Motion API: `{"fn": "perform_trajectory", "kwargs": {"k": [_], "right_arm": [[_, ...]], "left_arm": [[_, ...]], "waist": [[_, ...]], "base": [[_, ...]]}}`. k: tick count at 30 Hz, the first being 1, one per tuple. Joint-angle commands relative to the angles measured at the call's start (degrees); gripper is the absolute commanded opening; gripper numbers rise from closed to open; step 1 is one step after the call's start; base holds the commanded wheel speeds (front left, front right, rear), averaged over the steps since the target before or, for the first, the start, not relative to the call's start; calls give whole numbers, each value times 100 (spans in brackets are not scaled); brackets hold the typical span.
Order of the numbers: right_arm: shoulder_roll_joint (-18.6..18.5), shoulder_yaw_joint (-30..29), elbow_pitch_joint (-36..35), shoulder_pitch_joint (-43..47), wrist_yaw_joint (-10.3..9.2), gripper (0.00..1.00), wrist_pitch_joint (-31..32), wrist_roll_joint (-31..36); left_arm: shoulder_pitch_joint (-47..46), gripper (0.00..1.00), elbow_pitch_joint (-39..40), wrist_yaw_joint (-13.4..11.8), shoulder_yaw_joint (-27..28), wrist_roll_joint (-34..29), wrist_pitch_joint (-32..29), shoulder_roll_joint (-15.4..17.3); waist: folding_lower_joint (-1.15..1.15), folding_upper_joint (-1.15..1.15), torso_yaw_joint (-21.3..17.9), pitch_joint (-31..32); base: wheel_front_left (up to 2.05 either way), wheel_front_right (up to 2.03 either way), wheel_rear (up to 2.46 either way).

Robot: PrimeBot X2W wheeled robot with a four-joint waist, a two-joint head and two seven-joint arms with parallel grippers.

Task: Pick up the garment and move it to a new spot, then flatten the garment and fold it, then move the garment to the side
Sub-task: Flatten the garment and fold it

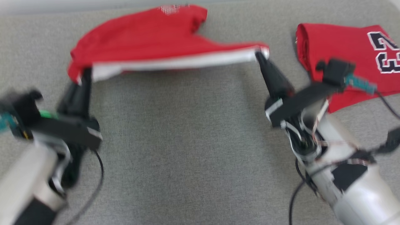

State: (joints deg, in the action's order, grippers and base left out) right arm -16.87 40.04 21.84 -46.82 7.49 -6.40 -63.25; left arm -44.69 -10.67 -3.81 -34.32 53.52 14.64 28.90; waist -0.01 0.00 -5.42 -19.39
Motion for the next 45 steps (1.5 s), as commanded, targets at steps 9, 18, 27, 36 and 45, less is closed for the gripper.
{"fn": "perform_trajectory", "kwargs": {"k": [9, 18, 27, 36, 45], "right_arm": [[-448, -169, -750, 1481, 0, 0, 104, 17], [-708, -558, -1206, 2902, -3, 0, 521, 249], [-678, -1245, -1885, 4354, -3, 0, 1367, 524], [-172, -1923, -2629, 4815, -3, 0, 1798, 877], [260, -2402, -2731, 3782, -3, 0, 1883, 1515]], "left_arm": [[1791, 0, 1002, -578, 281, -119, 64, -164], [3319, 0, 1079, -452, 736, -445, 56, -697], [4403, 0, 877, -298, 989, -1130, 57, -1272], [4569, 0, 923, -183, 1201, -1695, 57, -1431], [3936, 0, 1054, -33, 1429, -1997, 55, -1322]], "waist": [[1, 0, -50, 497], [1, 0, 55, 899], [1, 0, 216, 1130], [1, 0, 303, 1133], [1, 0, 387, 1171]], "base": [[0, 0, 0], [0, 0, 0], [0, 0, 0], [0, 0, 0], [0, 0, 0]]}}
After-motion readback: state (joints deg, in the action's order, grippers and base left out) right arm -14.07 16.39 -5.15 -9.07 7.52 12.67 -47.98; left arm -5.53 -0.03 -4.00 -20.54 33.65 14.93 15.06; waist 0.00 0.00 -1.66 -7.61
